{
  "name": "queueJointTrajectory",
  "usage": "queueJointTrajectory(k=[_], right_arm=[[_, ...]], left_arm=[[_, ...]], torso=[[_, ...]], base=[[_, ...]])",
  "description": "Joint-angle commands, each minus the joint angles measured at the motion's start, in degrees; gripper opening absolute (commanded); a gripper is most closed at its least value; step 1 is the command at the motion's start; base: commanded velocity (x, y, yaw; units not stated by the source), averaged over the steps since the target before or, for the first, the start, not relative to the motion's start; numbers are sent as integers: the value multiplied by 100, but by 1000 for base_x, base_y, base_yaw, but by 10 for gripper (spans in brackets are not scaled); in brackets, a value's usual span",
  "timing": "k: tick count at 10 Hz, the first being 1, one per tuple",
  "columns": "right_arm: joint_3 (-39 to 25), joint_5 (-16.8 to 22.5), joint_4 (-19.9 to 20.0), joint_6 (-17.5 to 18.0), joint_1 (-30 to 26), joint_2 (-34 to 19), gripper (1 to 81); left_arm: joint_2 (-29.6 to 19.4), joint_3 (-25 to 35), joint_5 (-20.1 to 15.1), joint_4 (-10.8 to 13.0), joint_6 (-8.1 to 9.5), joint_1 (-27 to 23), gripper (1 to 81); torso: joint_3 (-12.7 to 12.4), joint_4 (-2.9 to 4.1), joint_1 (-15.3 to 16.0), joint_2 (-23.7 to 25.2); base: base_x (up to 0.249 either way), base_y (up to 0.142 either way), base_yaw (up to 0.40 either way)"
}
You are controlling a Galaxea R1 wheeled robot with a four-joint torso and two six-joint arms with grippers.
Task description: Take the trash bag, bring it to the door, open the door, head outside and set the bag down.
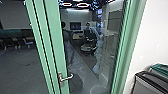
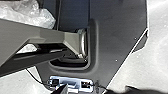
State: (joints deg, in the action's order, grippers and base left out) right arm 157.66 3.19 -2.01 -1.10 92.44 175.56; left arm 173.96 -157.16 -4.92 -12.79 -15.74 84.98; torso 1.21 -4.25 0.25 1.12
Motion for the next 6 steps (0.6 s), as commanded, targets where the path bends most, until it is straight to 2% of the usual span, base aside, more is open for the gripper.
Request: queueJointTrajectory(k=[1,3,6], right_arm=[[-70,331,-27,-31,-230,43,811],[-149,331,-27,-40,-230,26,811],[-175,322,-19,-22,-238,-1,811]], left_arm=[[-63,97,-369,136,-43,-249,10],[-193,298,-177,249,-43,-188,10],[-326,520,-167,268,-43,-179,10]], torso=[[0,0,0,0],[0,0,0,2],[0,0,0,2]], base=[[0,0,328],[0,0,330],[0,0,332]])
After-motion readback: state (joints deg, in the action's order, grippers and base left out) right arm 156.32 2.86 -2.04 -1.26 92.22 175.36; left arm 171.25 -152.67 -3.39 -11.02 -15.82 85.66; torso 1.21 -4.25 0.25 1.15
